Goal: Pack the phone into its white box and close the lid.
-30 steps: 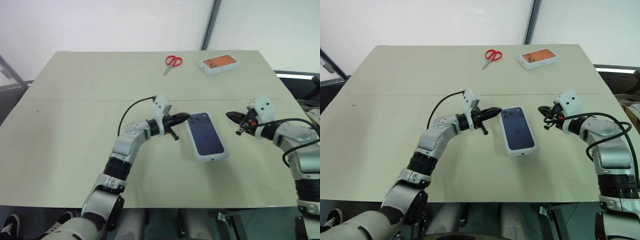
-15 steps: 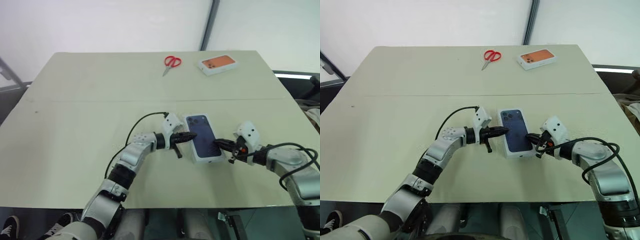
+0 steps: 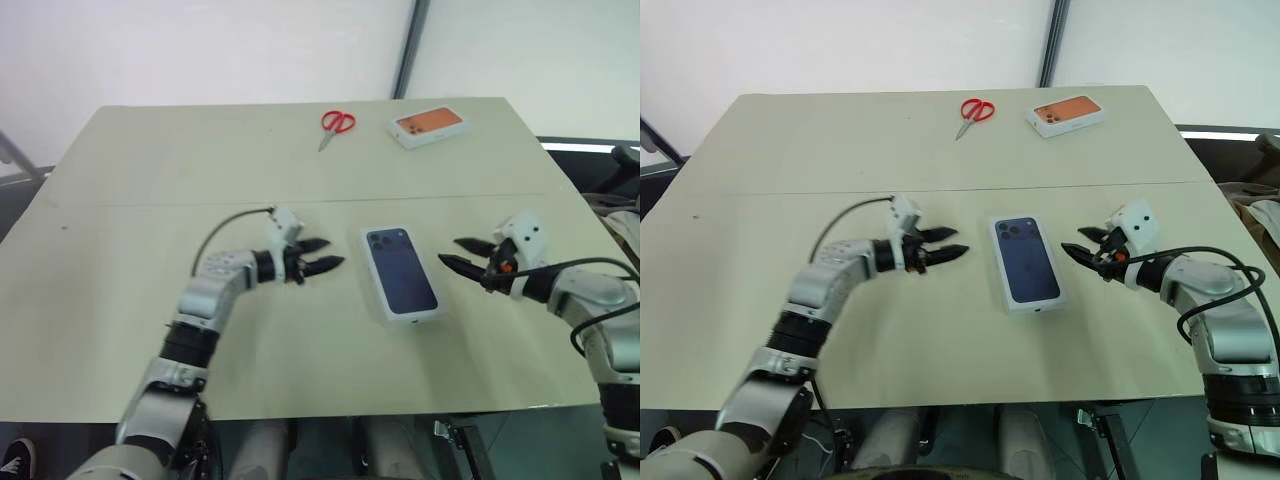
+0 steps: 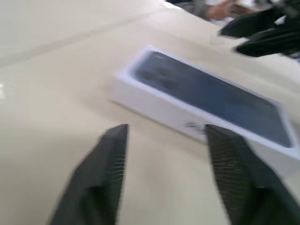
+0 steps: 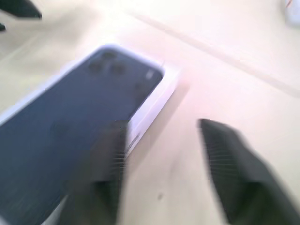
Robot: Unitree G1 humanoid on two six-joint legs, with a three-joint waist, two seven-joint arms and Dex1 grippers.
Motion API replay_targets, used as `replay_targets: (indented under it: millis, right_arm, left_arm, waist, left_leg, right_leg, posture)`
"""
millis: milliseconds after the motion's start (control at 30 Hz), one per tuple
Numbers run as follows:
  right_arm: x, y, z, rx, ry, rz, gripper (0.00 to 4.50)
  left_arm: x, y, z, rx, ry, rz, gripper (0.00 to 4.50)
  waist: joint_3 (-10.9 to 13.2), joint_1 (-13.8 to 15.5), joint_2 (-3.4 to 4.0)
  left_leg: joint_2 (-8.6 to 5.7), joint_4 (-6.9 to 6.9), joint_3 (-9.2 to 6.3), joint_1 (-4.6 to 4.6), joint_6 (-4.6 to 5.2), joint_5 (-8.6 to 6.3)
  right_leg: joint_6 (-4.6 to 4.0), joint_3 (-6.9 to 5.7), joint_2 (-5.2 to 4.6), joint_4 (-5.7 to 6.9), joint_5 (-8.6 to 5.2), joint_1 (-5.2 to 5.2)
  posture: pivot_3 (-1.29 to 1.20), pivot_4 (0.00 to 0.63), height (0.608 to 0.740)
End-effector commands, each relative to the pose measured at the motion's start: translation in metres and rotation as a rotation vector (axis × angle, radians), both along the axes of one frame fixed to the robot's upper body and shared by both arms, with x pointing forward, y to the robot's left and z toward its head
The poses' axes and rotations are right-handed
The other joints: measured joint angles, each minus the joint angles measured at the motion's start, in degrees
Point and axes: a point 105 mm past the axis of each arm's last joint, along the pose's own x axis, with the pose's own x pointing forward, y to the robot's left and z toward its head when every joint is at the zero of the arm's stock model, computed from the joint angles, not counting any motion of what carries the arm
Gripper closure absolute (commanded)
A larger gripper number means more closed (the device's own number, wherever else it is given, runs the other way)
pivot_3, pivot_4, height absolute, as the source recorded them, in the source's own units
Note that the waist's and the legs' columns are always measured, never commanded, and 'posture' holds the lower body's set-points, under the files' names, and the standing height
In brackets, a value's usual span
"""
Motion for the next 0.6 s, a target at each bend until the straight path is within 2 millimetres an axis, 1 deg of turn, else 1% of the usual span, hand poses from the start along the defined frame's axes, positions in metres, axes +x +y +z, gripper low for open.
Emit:
replay_targets:
  millis: [33,67,133,200,267,367,433,467,533,600]
  right_arm:
    - [0.001,0.002,0.006,-0.003,-0.022,0.032,0.13]
    - [0.002,0.002,0.005,-0.007,-0.016,0.041,0.05]
    - [-0.001,0.004,0.002,-0.021,0.001,0.067,0.05]
    - [-0.007,0.007,0.002,-0.007,0.008,0.108,0.05]
    - [-0.012,0.005,0.003,0.013,0.008,0.127,0.05]
    - [-0.023,-0.005,-0.002,-0.042,-0.007,0.144,0.05]
    - [-0.028,-0.014,-0.001,-0.037,-0.012,0.121,0.05]
    - [-0.031,-0.019,-0.001,-0.025,-0.001,0.110,0.05]
    - [-0.037,-0.030,-0.001,-0.043,0.018,0.090,0.05]
    - [-0.040,-0.038,-0.002,-0.048,0.032,0.068,0.05]
  left_arm:
    - [0.005,0.035,0.017,0.024,-0.068,0.038,0.00]
    - [0.005,0.046,0.021,0.024,-0.080,0.046,0.00]
    - [0.003,0.062,0.021,0.062,-0.118,0.066,0.00]
    - [0.000,0.077,0.013,0.112,-0.128,0.090,0.00]
    - [-0.004,0.087,0.008,0.123,-0.124,0.102,0.00]
    - [-0.013,0.107,0.002,0.134,-0.126,0.145,0.00]
    - [-0.020,0.119,-0.003,0.154,-0.111,0.171,0.00]
    - [-0.025,0.124,-0.005,0.150,-0.072,0.166,0.00]
    - [-0.033,0.131,0.000,0.133,-0.040,0.174,0.00]
    - [-0.035,0.137,0.007,0.141,-0.070,0.197,0.00]
  waist:
    - [0.0,0.0,0.00]
    - [0.0,0.0,-0.01]
    - [0.0,-0.1,0.00]
    - [0.0,-0.1,0.01]
    - [0.0,0.0,0.01]
    - [0.0,0.2,0.01]
    - [0.0,0.1,0.00]
    - [0.0,0.0,0.01]
    - [0.0,0.0,0.02]
    - [0.0,0.0,0.02]
  left_leg:
    - [-0.02,-0.02,0.01,-0.01,0.00,0.00]
    - [-0.03,-0.06,0.03,-0.01,0.00,0.00]
    - [-0.04,-0.10,0.03,-0.02,0.00,0.00]
    - [-0.04,-0.11,0.02,-0.02,0.00,0.00]
    - [-0.04,-0.12,0.00,0.01,0.00,-0.01]
    - [-0.04,-0.11,-0.04,-0.01,0.00,-0.01]
    - [-0.04,-0.12,-0.03,-0.02,0.00,-0.02]
    - [-0.04,-0.12,-0.03,-0.02,0.00,-0.02]
    - [0.00,-0.11,-0.02,-0.02,0.00,-0.02]
    - [0.03,-0.10,-0.03,-0.01,0.00,-0.02]
  right_leg:
    - [0.01,0.00,-0.03,-0.01,0.00,-0.01]
    - [0.01,0.02,-0.05,-0.04,0.00,-0.04]
    - [0.01,0.03,-0.08,-0.06,0.00,-0.06]
    - [0.01,0.04,-0.10,-0.06,0.00,-0.07]
    - [0.00,0.05,-0.12,-0.07,-0.01,-0.05]
    - [-0.04,0.06,-0.17,-0.08,-0.03,-0.04]
    - [-0.11,0.09,-0.19,-0.13,-0.06,-0.05]
    - [-0.18,0.11,-0.20,-0.13,-0.10,-0.06]
    - [-0.24,0.14,-0.24,-0.12,-0.12,-0.08]
    - [-0.27,0.14,-0.24,-0.11,-0.12,-0.07]
  posture:
    - [0.00,0.150,0.740]
    - [0.00,0.150,0.740]
    - [0.00,0.150,0.740]
    - [0.00,0.150,0.740]
    - [0.00,0.150,0.740]
    - [0.00,0.150,0.740]
    - [0.00,0.150,0.740]
    - [0.00,0.150,0.740]
    - [0.00,0.150,0.740]
    - [0.00,0.150,0.740]
